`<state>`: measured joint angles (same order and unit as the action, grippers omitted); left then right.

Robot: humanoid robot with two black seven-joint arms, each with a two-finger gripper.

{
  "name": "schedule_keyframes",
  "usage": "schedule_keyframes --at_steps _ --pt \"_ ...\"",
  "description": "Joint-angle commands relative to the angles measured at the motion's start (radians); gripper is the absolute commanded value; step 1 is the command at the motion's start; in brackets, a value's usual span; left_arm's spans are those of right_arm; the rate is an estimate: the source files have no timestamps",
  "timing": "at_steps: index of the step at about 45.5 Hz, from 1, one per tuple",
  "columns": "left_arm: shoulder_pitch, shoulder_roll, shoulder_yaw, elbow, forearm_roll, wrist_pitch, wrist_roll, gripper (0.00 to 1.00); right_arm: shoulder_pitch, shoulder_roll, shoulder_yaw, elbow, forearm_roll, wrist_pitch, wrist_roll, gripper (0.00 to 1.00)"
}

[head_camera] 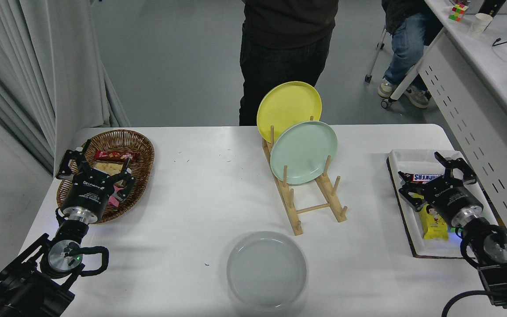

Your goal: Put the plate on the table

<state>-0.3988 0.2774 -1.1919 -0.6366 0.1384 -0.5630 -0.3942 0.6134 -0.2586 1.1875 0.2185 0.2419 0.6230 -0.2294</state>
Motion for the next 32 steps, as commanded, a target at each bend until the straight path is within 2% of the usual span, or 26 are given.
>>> schedule_keyframes --at_steps 1,32 --pt "0.000 0.000 0.000 0.000 0.000 0.000 0.000 0.98 0.000 0.007 0.009 -0.011 0.000 0.000 0.001 1.00" --pt "0.000 0.000 -0.002 0.000 0.000 0.000 0.000 0.98 0.057 -0.001 -0.002 -0.002 -0.004 0.021 0.001 1.00"
